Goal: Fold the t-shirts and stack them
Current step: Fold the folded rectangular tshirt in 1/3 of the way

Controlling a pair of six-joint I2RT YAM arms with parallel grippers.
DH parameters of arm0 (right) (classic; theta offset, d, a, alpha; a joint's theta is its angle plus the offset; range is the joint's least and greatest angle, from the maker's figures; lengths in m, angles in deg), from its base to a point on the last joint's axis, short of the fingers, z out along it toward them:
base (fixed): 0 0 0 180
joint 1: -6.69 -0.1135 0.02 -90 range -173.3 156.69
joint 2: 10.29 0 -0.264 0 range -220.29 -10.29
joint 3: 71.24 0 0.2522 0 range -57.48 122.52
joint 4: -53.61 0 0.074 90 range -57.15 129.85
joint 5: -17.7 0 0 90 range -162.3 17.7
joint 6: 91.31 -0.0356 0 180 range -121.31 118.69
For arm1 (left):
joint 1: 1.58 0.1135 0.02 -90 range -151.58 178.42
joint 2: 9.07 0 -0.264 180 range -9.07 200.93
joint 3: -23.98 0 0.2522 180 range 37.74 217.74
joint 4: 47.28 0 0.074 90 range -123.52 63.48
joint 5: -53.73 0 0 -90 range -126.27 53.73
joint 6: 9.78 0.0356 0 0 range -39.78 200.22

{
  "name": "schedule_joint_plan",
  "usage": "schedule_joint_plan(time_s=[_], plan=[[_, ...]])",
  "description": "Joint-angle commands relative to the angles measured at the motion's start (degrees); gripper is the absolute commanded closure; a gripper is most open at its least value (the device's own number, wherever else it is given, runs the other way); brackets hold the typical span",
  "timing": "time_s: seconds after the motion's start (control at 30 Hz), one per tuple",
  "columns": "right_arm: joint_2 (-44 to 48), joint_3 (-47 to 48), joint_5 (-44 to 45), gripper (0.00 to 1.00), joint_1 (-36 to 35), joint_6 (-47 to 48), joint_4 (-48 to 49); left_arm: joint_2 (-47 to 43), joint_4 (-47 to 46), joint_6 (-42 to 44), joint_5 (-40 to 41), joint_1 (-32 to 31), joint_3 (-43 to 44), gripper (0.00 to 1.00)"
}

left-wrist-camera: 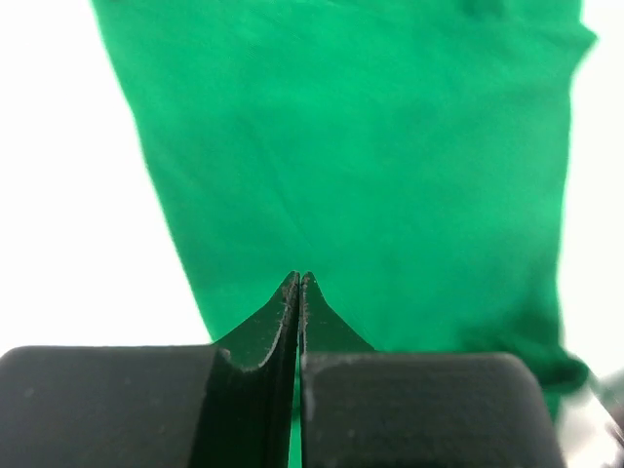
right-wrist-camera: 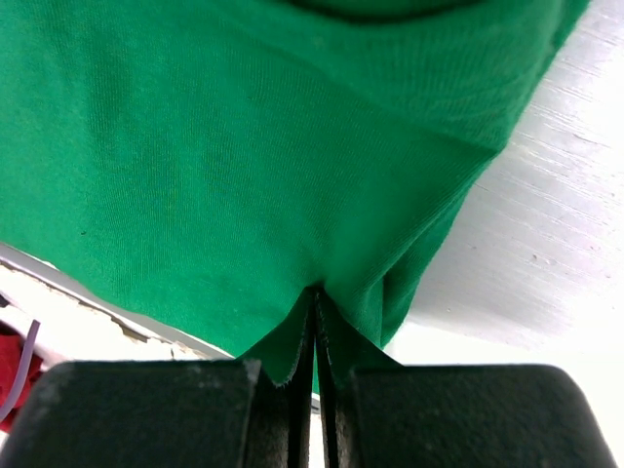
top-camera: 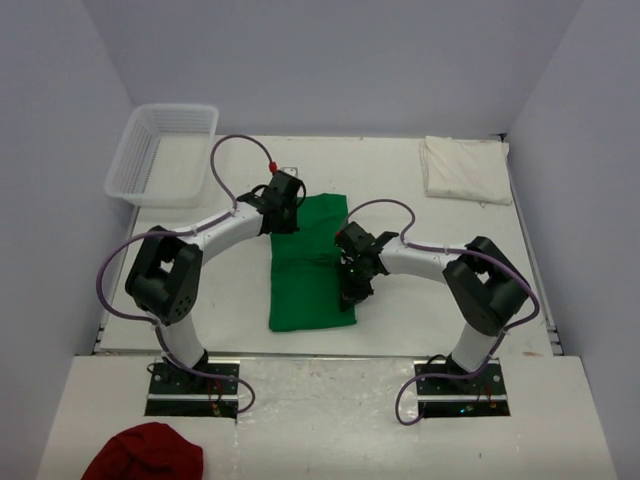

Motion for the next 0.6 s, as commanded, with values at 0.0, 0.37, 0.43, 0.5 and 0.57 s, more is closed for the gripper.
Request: schedule_joint_plan(time_s=[0.0, 0.37, 0.43, 0.5, 0.57], plan=[[-2.76, 0.11, 4.03, 1.00, -1.18, 0.44, 0.47, 0.92, 0.38, 4.02, 2.50, 1.66, 3.67, 1.00], [8.40, 14.51, 7.90, 1.00, -1.62, 2.28, -15.68, -20.68, 12.24, 1.49, -0.82, 0.61, -1.24, 1.00], [5.87, 19.52, 7.29, 1.00, -1.19, 3.25, -16.84, -21.84, 13.56, 0.34, -2.14, 0.52, -2.38, 1.00], [2.88, 23.46, 6.24, 1.00, -0.83, 3.61, -17.02, -21.76, 13.04, -0.54, -4.07, 0.52, -4.05, 1.00], [-2.20, 26.20, 5.79, 1.00, -0.04, 4.05, -17.90, -20.27, 11.90, -0.89, -6.09, 0.52, -5.28, 1.00]])
